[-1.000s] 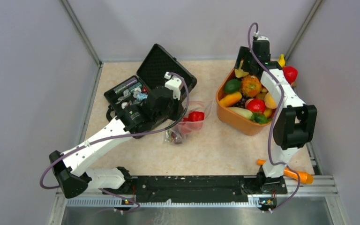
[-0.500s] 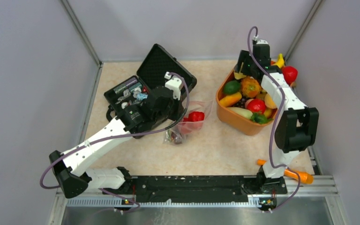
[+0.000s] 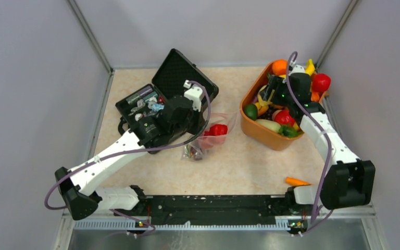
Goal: Place the food in the zip-top bag and seal the zipper
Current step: Pick up the fake fruit from the bin, then place the fake fruit in the zipper food storage bag.
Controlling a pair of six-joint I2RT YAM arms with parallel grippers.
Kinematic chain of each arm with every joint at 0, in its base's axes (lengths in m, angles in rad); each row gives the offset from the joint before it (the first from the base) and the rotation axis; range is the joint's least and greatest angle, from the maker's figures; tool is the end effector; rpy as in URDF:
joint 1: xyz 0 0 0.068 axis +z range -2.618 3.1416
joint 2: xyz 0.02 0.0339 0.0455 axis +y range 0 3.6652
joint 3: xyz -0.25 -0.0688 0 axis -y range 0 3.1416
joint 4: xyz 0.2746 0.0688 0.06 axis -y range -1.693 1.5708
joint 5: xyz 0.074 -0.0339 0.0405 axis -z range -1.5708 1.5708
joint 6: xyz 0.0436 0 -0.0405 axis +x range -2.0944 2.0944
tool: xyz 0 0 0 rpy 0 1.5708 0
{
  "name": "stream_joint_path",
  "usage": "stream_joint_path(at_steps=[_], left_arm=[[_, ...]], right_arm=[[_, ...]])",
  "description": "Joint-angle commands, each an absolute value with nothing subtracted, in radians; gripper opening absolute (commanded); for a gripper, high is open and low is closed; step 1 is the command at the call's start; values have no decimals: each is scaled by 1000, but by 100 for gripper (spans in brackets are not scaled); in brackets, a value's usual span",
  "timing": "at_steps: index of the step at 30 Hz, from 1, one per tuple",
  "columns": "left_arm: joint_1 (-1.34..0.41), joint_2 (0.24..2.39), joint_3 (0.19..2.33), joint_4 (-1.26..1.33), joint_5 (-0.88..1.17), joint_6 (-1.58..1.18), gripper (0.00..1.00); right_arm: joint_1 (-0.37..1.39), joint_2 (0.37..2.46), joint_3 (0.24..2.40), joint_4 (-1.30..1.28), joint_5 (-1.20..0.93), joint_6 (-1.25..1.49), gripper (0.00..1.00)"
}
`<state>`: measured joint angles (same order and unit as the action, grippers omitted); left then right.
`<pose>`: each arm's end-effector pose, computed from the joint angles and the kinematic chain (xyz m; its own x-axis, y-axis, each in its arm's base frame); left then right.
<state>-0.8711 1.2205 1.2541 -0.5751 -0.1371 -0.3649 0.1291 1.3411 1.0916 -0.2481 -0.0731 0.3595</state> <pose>0.2023 -0.2311 0.3571 -0.5536 0.1087 -0.8257 0.5191 0.8204 -0.2400 0.3439 0.0479 0.2912 -0.5107 0.2875 -0.8103 -0.0132 0.9397 0.3418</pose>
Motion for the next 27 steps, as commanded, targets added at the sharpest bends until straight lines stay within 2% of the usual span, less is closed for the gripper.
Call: stream_joint_path(at_steps=[1,7,15,20,27], left_arm=[[-868,1230,1274,-521,-110,-370,0],[-868,1236,1276,-518,-102,-371,0],[-868,1237,1282,-512,-87,-373,0],[-868,1249,1295,-500,-64,-373,0],[-868,1265,1310,-493,-48,-373,0]], right_arm=[[134,1223,1083,-199,-118,376,39],[134,1084,1062,-170,-258,409,39],[183,964,954,74,-580,523,38],[317,913,890,203,-588,462,35],[468,963,890,168,-551,320,34]])
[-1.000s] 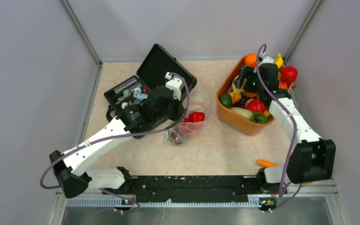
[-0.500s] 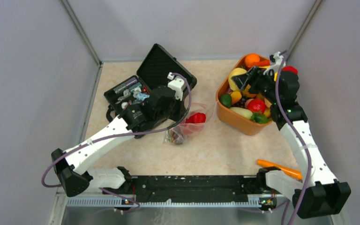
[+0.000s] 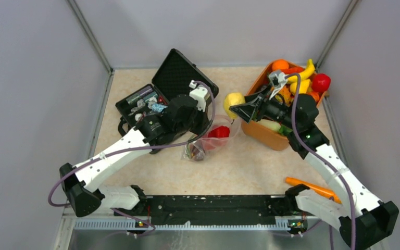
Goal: Place the food in the zip-top bag and seal the zipper
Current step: Place the fake fruit in the zipper food storage bag.
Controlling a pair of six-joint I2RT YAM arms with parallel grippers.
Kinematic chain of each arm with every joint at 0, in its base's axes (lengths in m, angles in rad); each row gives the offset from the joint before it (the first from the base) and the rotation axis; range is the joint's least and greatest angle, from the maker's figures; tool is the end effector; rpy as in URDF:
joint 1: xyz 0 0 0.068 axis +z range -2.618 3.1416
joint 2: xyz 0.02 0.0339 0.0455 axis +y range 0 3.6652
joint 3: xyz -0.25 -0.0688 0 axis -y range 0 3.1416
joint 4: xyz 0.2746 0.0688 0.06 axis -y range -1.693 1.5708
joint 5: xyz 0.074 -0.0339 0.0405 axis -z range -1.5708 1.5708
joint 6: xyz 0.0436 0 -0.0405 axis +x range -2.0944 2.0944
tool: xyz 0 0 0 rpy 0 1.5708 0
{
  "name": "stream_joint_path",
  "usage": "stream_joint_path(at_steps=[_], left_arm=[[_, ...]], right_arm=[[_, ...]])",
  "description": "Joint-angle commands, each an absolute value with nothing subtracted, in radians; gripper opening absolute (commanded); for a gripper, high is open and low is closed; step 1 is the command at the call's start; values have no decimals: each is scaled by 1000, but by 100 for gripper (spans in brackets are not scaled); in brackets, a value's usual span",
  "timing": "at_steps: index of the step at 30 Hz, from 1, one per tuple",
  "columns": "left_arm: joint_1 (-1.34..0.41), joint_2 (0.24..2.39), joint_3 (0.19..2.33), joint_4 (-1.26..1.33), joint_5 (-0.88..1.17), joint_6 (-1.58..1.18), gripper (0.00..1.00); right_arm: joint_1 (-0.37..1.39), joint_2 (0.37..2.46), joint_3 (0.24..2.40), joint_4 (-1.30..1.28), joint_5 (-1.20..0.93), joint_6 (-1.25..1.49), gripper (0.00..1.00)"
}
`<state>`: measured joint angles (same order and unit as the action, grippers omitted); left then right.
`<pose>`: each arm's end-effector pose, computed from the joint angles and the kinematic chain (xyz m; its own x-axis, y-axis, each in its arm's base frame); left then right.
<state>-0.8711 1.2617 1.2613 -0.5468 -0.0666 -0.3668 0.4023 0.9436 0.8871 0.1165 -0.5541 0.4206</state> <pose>0.2076 -0.2421 0.3504 -0.5734 0.1255 -0.8096 0.5582 0.7832 -0.2739 0.2318 0.1236 0.3670 -0.2829 0.2570 -0.9241 -0.7676 0.5170 0.3788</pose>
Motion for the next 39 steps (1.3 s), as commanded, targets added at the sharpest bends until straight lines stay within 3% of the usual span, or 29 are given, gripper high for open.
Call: stream_joint_path(at_steps=[1,13,19,28,39], left_arm=[[-868,1265,1311,-493,-48,-373,0],[-868,1249,1316,-486,-71,-373,0],[-868,1257,1317,-486,-79,-373,0],[-867,1267,1315,-474,-95,-379,0],[-867,1252,1339,-504,-89,-365,0]], right_arm=[[495,973,895,143,-533,288,34],[551,1043,899,14,-463,138,34],[555,947,901,33,-408,133,34],[558,922,909,40,-625,214,35],[577,1024,918,-16,-545,109,34]])
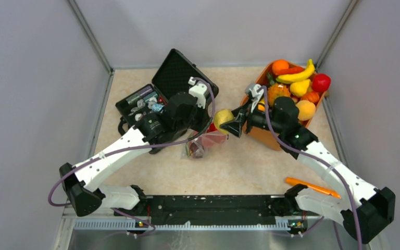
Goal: Place the food in the zip-top bag and seal the zipper
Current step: Place the fake fruit in the zipper food storage bag.
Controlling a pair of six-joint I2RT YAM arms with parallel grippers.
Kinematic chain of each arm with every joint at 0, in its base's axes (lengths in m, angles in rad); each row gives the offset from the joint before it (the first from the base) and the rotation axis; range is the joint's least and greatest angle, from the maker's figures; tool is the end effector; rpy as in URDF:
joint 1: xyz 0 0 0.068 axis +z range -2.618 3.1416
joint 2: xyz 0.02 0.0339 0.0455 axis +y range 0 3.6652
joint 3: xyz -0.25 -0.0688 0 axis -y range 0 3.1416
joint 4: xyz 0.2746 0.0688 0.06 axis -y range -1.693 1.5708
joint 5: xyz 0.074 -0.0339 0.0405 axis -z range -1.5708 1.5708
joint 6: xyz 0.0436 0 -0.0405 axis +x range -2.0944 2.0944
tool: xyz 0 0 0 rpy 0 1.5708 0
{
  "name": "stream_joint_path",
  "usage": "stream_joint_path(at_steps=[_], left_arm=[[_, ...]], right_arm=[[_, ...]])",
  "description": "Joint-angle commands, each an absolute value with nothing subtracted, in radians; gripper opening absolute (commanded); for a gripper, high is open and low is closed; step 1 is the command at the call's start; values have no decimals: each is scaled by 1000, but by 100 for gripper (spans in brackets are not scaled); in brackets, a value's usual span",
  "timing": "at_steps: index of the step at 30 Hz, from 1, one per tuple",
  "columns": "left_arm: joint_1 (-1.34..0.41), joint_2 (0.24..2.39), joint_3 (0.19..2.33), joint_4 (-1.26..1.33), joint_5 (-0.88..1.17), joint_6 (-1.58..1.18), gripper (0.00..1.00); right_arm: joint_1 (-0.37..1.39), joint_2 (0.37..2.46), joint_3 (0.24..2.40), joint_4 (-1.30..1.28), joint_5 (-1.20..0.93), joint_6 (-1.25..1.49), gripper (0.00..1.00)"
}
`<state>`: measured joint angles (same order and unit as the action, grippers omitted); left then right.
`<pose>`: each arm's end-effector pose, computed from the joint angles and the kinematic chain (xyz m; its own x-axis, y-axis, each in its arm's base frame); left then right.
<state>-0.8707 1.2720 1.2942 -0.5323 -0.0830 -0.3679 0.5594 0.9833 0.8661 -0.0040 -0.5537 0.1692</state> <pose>0.2103 -0.2440 0.3612 -0.5509 0.0976 -0.8289 0.5545 0.7850 -0.2761 0.2179 0.1635 0.3356 -0.2515 0.0115 -0.9678 -0.8638 0.4484 0.2298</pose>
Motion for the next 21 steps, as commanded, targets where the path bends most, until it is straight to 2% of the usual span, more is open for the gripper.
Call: stream_joint_path(at_steps=[1,7,13,21], left_arm=[[-867,1246,1331,-498,-94,-367,0],[-867,1238,1322,-506,-88,-358,0],[-868,1251,1313,-501,-35,-362,0],[-867,1228,1300,-482,-75,-368,0]], right_arm=[[578,1030,917,-7,-530,107,35],[581,1108,1024,-113,-563,70,37],[581,1185,1125,-196,-384,215,46],[581,1243,1159,-280,-354,344,50]])
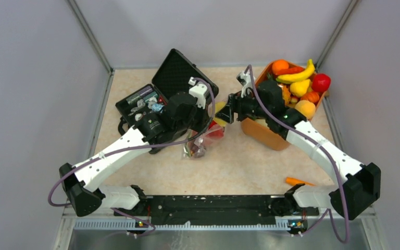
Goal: Place the food in the zip-top bag and seal the zipper
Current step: Place the fake fruit in the zipper food storage bag.
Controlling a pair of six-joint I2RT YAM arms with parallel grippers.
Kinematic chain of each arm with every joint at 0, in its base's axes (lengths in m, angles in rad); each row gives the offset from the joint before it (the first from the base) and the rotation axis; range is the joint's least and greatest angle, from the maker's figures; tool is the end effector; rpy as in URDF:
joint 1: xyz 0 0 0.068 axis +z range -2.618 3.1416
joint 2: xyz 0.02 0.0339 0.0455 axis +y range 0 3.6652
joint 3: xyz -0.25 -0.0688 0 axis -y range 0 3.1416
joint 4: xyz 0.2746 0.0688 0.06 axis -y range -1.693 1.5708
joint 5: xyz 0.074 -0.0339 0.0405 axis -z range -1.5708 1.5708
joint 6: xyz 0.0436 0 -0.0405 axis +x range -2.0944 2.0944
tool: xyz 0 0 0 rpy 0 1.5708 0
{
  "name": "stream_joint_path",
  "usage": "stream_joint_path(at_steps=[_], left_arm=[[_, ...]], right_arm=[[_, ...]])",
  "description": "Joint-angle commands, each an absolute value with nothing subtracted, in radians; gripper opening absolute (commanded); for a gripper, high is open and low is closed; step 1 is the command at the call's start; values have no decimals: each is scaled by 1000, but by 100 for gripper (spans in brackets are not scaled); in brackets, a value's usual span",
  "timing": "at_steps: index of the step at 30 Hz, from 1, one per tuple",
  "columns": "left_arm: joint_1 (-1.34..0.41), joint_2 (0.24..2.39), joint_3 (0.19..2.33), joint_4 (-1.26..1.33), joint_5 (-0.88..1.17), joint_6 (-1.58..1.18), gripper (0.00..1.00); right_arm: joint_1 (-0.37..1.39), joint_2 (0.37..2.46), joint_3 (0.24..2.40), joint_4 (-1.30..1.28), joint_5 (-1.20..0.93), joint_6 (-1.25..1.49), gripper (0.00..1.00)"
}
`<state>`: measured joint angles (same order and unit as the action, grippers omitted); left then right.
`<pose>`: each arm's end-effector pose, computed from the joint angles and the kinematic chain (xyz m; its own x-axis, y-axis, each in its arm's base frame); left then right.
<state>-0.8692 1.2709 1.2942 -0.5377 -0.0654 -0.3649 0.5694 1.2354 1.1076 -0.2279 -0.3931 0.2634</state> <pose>0.2097 -0.2438 0.3609 -0.5555 0.1057 -0.8247 0.5644 0.7764 -0.2806 0.2646 0.1892 0.3343 -0.4916 -0.0291 -0.8703 -0.6965 0.6131 0.3729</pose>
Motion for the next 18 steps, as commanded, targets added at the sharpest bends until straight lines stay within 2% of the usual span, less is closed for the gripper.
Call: stream_joint_path(at_steps=[1,4,8,10,14,18], left_arm=[[-867,1227,1300,-485,-84,-367,0],[-867,1236,1320,-505,-109,-356,0],[-867,1257,1336,-506,-79,-339,0],[-868,1269,1338,-508,-46,-328,0],[-870,1285,1334,-511,-5,-337,0],[-870,1267,1325,-496,-26,-348,0]], right_arm=[[581,1242,1162,-284,-374,352,50],[584,1245,1188,-315,-427,390,50],[584,1232,1196,-301,-426,458,57],[584,1246,1213,-316,-398,481,63],[593,1280,1220,-343,-357,498,63],[605,1276,1201,-333,-303,510,68]])
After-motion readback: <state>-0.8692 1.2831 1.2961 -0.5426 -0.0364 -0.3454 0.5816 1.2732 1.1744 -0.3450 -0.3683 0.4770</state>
